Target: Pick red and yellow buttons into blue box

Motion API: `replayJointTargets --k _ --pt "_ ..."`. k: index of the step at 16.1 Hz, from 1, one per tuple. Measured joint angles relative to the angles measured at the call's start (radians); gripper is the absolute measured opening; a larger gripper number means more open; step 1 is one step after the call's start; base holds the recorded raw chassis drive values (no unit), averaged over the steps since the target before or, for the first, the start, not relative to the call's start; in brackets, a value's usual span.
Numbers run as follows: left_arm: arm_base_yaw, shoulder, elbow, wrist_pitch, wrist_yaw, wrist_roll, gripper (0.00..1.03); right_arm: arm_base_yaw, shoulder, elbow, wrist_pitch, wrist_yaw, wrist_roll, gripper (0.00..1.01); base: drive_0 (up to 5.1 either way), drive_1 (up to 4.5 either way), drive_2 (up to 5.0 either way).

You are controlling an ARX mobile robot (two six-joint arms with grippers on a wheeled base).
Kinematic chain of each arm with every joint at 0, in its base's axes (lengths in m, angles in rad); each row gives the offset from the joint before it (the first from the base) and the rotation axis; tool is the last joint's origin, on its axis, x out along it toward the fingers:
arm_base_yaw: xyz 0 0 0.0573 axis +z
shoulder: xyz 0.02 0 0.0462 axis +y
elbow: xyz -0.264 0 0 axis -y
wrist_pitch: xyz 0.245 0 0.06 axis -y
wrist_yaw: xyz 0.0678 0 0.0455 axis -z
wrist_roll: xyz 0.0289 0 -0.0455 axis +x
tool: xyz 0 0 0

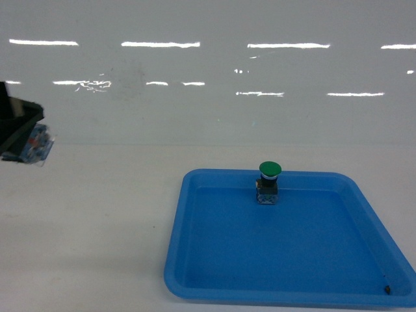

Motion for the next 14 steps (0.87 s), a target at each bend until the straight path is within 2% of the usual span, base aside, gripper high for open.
replayJointTargets --k 2,14 --pt "0.005 -0.054 -0.023 -0.003 -0.028 -0.008 0.3 0.0 0.0 0.0 0.0 0.0 0.0 0.29 0.0 0.0 0.0" --pt "0.003 -0.047 -0.023 -0.006 -0.033 -0.009 0.3 0.0 0.0 0.0 0.001 0.0 0.0 0.29 0.0 0.0 0.0"
